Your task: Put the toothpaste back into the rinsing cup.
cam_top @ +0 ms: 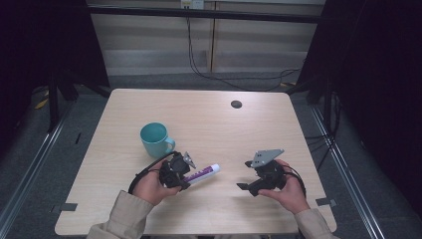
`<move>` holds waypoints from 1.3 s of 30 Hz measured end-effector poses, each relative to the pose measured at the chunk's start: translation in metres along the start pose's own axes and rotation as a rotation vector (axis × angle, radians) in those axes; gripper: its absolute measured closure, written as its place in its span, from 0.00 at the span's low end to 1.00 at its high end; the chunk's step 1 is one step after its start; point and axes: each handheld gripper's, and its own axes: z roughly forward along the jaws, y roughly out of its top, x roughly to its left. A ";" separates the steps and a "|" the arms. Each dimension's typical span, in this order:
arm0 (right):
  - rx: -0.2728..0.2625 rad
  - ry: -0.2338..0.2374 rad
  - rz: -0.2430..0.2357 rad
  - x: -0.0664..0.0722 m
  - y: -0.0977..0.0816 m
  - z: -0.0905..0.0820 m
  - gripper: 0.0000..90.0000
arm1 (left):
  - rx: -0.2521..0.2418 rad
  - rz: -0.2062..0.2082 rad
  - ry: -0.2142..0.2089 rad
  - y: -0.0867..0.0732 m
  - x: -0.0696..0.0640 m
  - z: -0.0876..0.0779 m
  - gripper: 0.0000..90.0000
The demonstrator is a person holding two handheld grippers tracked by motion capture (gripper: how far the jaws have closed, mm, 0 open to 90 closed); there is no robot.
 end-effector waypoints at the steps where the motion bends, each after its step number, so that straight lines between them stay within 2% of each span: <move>1: -0.003 0.014 -0.030 0.002 0.009 0.001 0.24 | 0.006 0.007 0.000 0.003 -0.001 -0.001 0.83; 2: -0.003 0.014 -0.030 0.002 0.009 0.001 0.24 | 0.001 0.011 0.004 0.005 -0.002 -0.001 0.83; 6: -0.005 0.035 -0.082 0.006 0.025 0.002 0.25 | -0.011 0.023 0.000 0.013 -0.006 -0.001 0.83; 7: -0.012 0.040 -0.104 0.009 0.031 0.001 0.26 | -0.011 0.041 -0.002 0.018 -0.008 -0.001 0.83; 10: -0.018 0.059 -0.114 0.011 0.035 0.002 0.26 | -0.014 0.049 -0.013 0.022 -0.011 0.000 0.83; 14: 0.010 0.046 -0.152 0.015 0.042 0.007 0.27 | -0.016 0.081 -0.021 0.030 -0.016 0.001 0.83; 17: 0.008 0.052 -0.187 0.016 0.045 0.013 0.29 | -0.032 0.085 -0.036 0.034 -0.019 0.001 0.83; 19: 0.018 0.052 -0.197 0.016 0.046 0.018 0.29 | -0.030 0.107 -0.045 0.038 -0.020 0.002 0.83; 21: 0.014 0.053 -0.207 0.016 0.046 0.020 0.29 | -0.037 0.105 -0.050 0.039 -0.022 0.002 0.83; 23: 0.035 0.062 -0.232 0.017 0.048 0.025 0.35 | -0.048 0.116 -0.065 0.042 -0.023 0.001 0.83; 26: 0.052 0.072 -0.261 0.019 0.047 0.030 0.39 | -0.060 0.109 -0.076 0.044 -0.024 -0.001 0.83; 27: 0.051 0.060 -0.268 0.019 0.045 0.030 0.47 | -0.055 0.120 -0.078 0.044 -0.024 -0.001 0.83; 30: 0.065 0.059 -0.253 0.019 0.045 0.027 0.48 | -0.053 0.121 -0.082 0.045 -0.025 -0.002 0.83; 32: 0.078 0.057 -0.251 0.020 0.045 0.027 0.50 | -0.043 0.136 -0.067 0.047 -0.028 -0.005 0.83; 34: 0.077 0.070 -0.263 0.022 0.045 0.026 0.54 | -0.038 0.145 -0.067 0.048 -0.030 -0.007 0.83; 35: 0.080 0.079 -0.249 0.023 0.045 0.026 0.55 | -0.039 0.155 -0.066 0.049 -0.030 -0.009 0.83; 37: 0.096 0.084 -0.254 0.025 0.046 0.024 0.59 | -0.032 0.171 -0.061 0.050 -0.031 -0.012 0.83; 39: 0.115 0.113 -0.242 0.025 0.046 0.024 0.68 | -0.054 0.178 -0.056 0.052 -0.031 -0.015 0.81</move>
